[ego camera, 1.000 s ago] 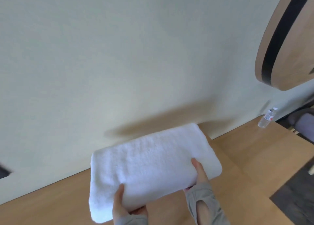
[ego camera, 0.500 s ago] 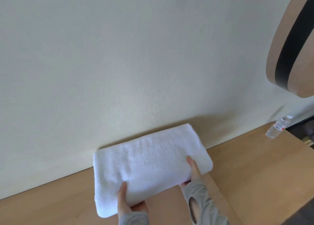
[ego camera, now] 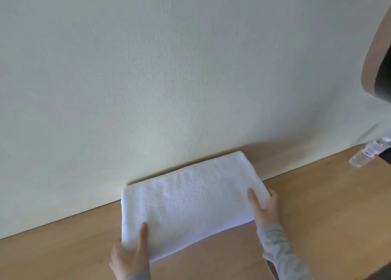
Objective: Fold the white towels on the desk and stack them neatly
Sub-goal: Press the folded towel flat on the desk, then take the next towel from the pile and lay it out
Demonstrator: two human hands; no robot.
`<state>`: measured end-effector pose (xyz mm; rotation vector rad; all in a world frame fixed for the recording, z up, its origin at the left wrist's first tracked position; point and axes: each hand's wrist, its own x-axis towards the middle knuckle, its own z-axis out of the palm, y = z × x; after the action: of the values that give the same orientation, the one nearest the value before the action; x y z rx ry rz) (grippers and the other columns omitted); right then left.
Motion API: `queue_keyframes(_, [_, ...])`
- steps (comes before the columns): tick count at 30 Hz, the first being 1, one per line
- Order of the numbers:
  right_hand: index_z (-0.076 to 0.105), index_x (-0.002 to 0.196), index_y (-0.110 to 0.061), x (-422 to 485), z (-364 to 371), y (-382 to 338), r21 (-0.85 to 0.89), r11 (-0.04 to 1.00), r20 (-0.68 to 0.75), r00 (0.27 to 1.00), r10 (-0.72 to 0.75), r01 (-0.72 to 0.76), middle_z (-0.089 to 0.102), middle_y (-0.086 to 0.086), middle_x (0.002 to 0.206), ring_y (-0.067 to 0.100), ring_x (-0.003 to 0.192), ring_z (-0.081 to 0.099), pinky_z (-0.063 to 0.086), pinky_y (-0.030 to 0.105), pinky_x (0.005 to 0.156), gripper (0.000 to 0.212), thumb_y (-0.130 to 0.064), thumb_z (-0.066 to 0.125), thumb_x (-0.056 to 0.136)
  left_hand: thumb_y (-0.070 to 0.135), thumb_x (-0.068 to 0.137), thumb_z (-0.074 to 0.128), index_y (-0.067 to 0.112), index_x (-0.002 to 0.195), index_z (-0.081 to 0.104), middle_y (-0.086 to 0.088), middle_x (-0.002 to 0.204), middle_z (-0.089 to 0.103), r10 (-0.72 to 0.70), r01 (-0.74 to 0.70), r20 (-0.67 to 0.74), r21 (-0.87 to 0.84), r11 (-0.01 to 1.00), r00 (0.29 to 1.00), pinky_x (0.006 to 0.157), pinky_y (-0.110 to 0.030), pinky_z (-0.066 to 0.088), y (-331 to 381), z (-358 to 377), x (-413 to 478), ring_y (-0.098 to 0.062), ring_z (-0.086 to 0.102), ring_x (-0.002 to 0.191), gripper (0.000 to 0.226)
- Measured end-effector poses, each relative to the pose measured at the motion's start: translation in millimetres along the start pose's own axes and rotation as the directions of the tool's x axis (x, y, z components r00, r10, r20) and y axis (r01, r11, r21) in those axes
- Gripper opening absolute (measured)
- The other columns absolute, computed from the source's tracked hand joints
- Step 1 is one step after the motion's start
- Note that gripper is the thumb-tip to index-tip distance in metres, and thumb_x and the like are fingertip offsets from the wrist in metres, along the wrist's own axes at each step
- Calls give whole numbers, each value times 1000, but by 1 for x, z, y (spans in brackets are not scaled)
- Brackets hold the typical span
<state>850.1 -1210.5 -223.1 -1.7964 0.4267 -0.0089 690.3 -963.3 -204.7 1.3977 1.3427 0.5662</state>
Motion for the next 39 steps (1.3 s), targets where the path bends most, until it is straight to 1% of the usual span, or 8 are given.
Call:
queue_keyframes(4, [41, 105, -11, 9, 3, 6, 77, 997, 17, 1000, 13, -14, 51, 2, 85, 18, 69, 51, 42, 27, 56, 28, -28, 58, 91, 46, 68, 78, 12, 102, 44, -13, 103, 57, -3, 3, 22, -4, 1000, 1000, 84, -42, 43, -9, 16, 5, -28, 52, 88, 58])
queue_keyframes(15, [39, 101, -8, 18, 11, 8, 8, 1000, -2, 1000, -14, 14, 50, 9, 87, 21, 65, 49, 40, 27, 55, 26, -25, 55, 92, 33, 78, 72, 7, 112, 47, -9, 99, 53, -2, -3, 65, 78, 997, 998, 79, -37, 40, -16, 21, 11, -27, 51, 87, 50])
queue_keyframes(18, [44, 115, 3, 9, 7, -6, -179, 981, -39, 996, -86, 77, 53, 21, 106, 36, 90, 54, 49, 43, 75, 37, -20, 59, 90, 32, 78, 73, 5, 116, 47, -14, 106, 56, -22, 1, 133, 151, 989, 991, 82, -39, 42, -11, 15, 7, -29, 53, 93, 53])
queue_keyframes(22, [46, 127, 7, -33, 20, -40, -400, 856, 31, 938, -345, 328, 50, 26, 128, 41, 119, 46, 38, 52, 100, 44, -12, 59, 89, 30, 79, 72, 1, 133, 40, -21, 127, 49, -59, -18, 266, 278, 960, 962, 101, -46, 36, -5, 0, -5, -36, 46, 118, 69])
queue_keyframes(25, [40, 136, -1, -71, 43, -74, -367, 759, 338, 837, -430, 538, 41, 16, 142, 30, 133, 36, 28, 43, 112, 46, -15, 51, 94, 42, 86, 59, 8, 146, 20, -16, 145, 30, -1, -173, 354, 458, 872, 935, 111, -39, 24, 14, -22, -11, -32, 28, 134, 80])
queue_keyframes(29, [27, 144, -8, -112, 72, -126, -332, 573, 585, 640, -498, 749, 28, 5, 151, 18, 140, 25, 19, 26, 115, 50, -26, 40, 99, 51, 93, 41, 19, 148, 6, 1, 155, 7, 252, -523, 473, 625, 579, 844, 113, -33, 21, 56, -69, 3, -20, 15, 142, 73])
queue_keyframes(34, [18, 147, -11, -171, 102, -190, -331, 398, 696, 507, -509, 855, 21, 3, 155, 16, 142, 17, 9, 23, 114, 54, -34, 31, 100, 50, 97, 27, 20, 148, 11, 5, 158, 5, 431, -629, 492, 726, 277, 757, 118, -31, 3, 122, -143, 37, -13, 5, 145, 62])
queue_keyframes(39, [19, 147, -10, -247, 130, -240, -311, 313, 712, 438, -549, 897, 22, 5, 155, 18, 142, 19, 11, 25, 113, 55, -36, 30, 100, 49, 98, 23, 16, 148, 15, 2, 158, 12, 504, -605, 438, 763, 230, 744, 118, -33, 4, 169, -239, 67, -14, 7, 145, 60])
